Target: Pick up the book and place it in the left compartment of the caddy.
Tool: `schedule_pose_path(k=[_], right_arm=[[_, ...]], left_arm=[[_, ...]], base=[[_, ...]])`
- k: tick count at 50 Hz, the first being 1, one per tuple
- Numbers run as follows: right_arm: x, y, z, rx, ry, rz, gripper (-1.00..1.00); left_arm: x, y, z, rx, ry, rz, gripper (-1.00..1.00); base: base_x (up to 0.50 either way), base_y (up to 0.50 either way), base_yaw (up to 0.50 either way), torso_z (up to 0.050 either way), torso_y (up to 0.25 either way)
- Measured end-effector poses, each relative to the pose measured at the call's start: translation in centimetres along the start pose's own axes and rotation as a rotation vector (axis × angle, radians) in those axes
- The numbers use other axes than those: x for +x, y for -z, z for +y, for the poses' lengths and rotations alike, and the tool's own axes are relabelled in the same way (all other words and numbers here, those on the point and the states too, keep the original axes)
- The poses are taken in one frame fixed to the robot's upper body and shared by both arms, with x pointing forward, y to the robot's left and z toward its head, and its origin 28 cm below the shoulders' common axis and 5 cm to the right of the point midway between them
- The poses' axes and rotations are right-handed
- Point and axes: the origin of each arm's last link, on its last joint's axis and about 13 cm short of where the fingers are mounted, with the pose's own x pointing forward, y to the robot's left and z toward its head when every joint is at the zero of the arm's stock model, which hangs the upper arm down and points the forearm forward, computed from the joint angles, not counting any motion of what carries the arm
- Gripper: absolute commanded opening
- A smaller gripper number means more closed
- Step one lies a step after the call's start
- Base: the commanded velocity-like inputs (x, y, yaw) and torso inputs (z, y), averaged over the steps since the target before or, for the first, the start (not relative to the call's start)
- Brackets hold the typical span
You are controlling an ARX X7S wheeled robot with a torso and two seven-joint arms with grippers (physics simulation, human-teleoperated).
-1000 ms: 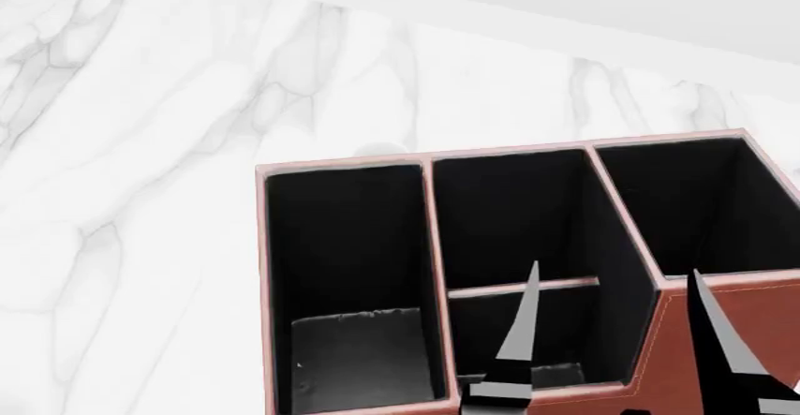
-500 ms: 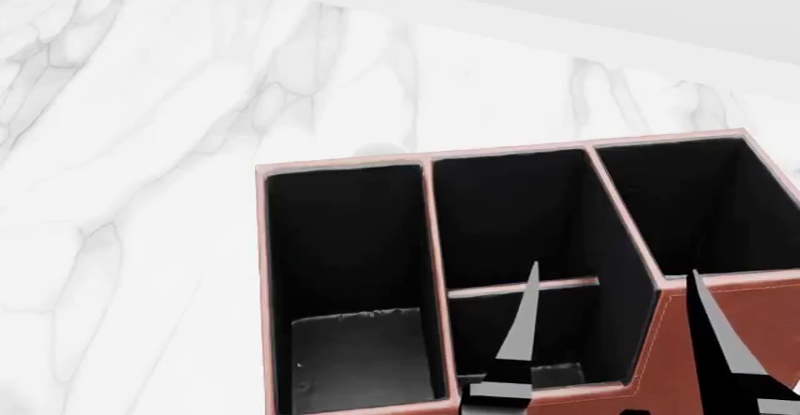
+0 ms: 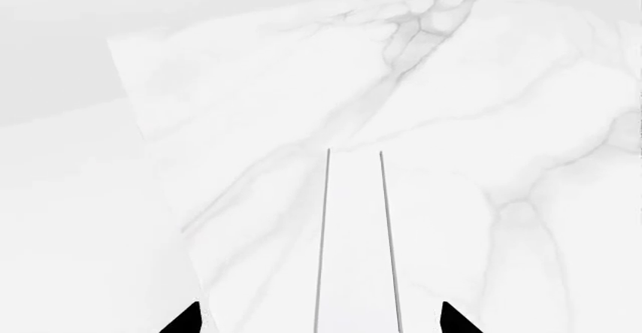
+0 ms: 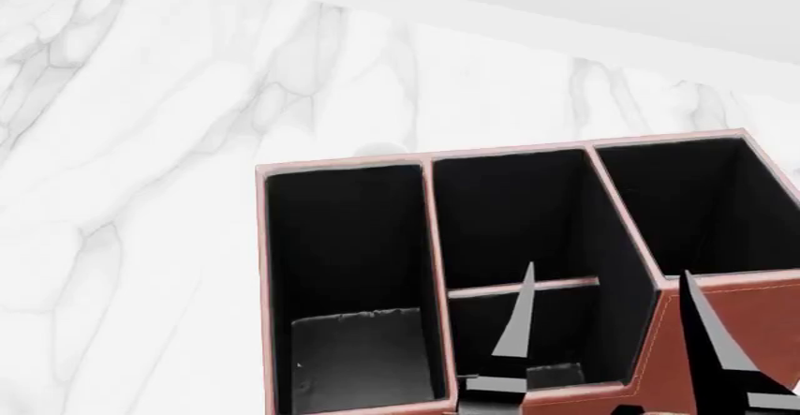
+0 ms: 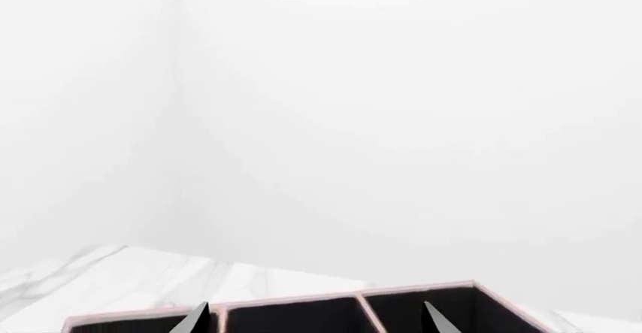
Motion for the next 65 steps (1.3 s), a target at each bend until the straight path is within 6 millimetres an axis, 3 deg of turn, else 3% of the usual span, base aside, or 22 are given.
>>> schedule_pose_path(k=[19,44,65], right_arm=[[0.0,0.0,0.0,-0.002,-0.001,0.008,1.0],[0.0,0.0,0.1,-0.003,-0.009,0.001,1.0],[0.0,-0.1,0.1,0.001,-0.011,-0.004,1.0]], left_arm=[[0.0,0.0,0.0,-0.001,0.002,-0.005,1.0],[1.8,0.7,0.1,0.041,-0.023,0.024,1.0],[2.1,1.1,-0.3,0.035,0.017,0.053,1.0]], base=[[0.0,0.0,0.0,0.0,0.0],[0.0,0.0,0.0,0.0,0.0],[0.0,0.0,0.0,0.0,0.0]])
